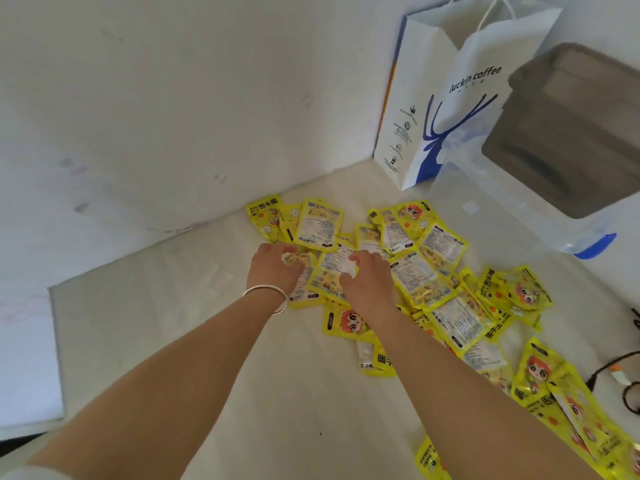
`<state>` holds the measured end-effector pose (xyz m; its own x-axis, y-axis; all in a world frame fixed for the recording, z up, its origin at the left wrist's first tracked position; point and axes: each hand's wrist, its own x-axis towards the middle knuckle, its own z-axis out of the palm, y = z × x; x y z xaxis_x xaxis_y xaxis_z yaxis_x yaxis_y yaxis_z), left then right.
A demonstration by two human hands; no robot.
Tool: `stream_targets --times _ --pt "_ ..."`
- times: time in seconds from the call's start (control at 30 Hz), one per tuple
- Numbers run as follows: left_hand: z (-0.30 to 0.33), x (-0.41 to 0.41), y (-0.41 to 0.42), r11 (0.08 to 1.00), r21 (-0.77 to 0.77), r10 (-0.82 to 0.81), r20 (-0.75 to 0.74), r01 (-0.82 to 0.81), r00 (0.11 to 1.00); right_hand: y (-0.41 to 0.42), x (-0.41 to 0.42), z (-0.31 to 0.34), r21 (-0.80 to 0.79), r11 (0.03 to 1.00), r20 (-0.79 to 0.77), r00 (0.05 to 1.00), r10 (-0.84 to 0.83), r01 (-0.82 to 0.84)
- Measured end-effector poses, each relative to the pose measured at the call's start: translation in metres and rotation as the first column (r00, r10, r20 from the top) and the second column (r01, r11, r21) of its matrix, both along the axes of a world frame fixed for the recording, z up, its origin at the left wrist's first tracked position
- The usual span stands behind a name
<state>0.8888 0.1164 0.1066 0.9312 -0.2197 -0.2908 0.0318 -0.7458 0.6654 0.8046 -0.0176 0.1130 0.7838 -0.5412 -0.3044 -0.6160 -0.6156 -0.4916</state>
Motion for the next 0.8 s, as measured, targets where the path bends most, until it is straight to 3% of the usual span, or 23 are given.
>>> stream_targets --times 0.2,0.3,0.5,0.8 --pt "-0.016 0.044 -0.008 0.96 0.01 0.281 0.012 -0.282 0.96 -0.003 0.047 -0.012 -0.071 0.997 0.012 0.999 0.034 -0.033" --pt "-0.026 0.062 -0.011 0.939 -0.025 0.344 -0.006 -0.344 0.939 -0.001 0.064 -0.018 -0.169 0.978 -0.049 0.992 0.118 -0.124" --pt "-0.038 0.085 -0.026 0.934 -0.089 0.344 -0.029 -0.346 0.938 0.003 0.076 -0.037 -0.302 0.908 -0.155 0.955 0.254 -0.29" --pt "-0.034 0.094 -0.048 0.963 -0.051 0.256 -0.15 -0.266 0.955 -0.007 0.086 -0.044 -0.338 0.883 -0.179 0.943 0.28 -0.326"
